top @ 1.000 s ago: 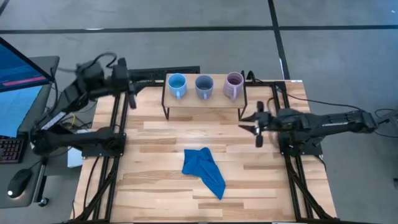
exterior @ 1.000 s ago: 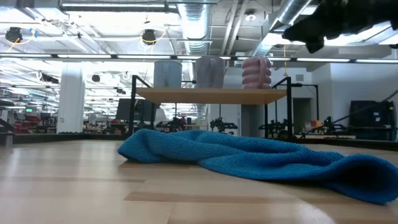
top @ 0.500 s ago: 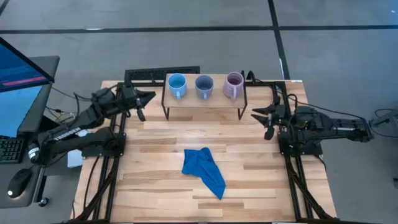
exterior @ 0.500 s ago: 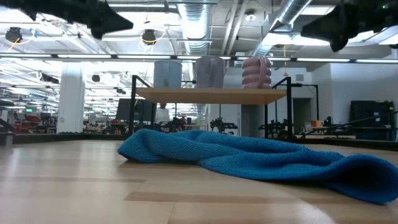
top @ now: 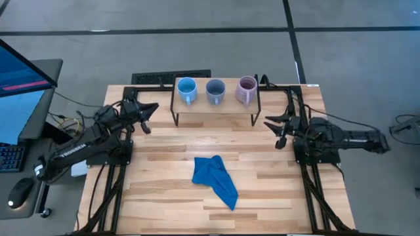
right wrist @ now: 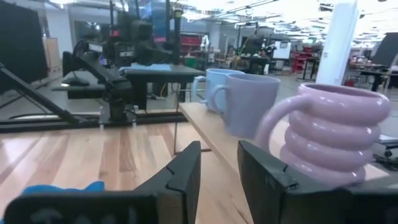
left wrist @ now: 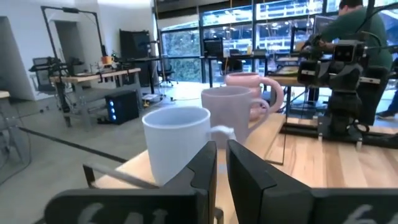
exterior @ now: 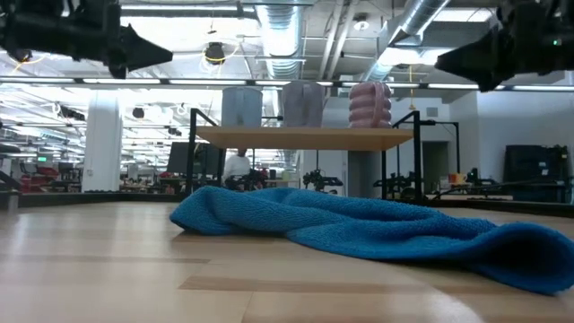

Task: Stack small to large cups/mugs on shelf
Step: Return to Home Position

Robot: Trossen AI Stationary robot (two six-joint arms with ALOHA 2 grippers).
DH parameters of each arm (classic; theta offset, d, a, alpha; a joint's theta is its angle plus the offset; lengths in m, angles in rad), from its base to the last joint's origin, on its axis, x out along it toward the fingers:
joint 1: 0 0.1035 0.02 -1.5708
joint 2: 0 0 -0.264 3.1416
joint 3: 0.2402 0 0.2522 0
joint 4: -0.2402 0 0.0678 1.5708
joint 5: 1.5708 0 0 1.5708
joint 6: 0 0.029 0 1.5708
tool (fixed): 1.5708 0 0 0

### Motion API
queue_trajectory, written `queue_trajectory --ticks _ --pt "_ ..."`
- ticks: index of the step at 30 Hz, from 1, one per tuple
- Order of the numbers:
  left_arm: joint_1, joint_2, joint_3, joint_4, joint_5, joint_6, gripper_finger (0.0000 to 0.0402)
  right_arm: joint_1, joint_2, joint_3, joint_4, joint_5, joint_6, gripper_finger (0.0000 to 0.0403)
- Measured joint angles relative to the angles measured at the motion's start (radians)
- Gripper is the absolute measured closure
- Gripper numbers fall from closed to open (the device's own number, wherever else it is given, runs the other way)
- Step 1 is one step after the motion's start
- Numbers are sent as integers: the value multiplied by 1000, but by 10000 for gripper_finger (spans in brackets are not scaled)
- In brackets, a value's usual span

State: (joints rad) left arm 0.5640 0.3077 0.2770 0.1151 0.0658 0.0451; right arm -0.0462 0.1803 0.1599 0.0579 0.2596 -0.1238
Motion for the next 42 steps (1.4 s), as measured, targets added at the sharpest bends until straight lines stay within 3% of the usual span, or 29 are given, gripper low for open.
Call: queue_trajectory --ticks 11,15,26,32,42 --pt "0 -149 -215 128 -46 -38 374 -36 -177 -99 10 0 -7 274" --pt "0 -189 -264 117 -51 -60 374 -36 -178 -141 45 0 -8 274" --pt "0 -205 -266 13 -72 -77 374 -41 -179 -153 34 0 -16 274" --pt "0 -206 -267 10 -83 -66 374 -126 -179 -154 -1 3 -16 274" --pt "0 -206 -268 -15 -106 -65 374 -357 -179 -154 -5 -10 -23 274"
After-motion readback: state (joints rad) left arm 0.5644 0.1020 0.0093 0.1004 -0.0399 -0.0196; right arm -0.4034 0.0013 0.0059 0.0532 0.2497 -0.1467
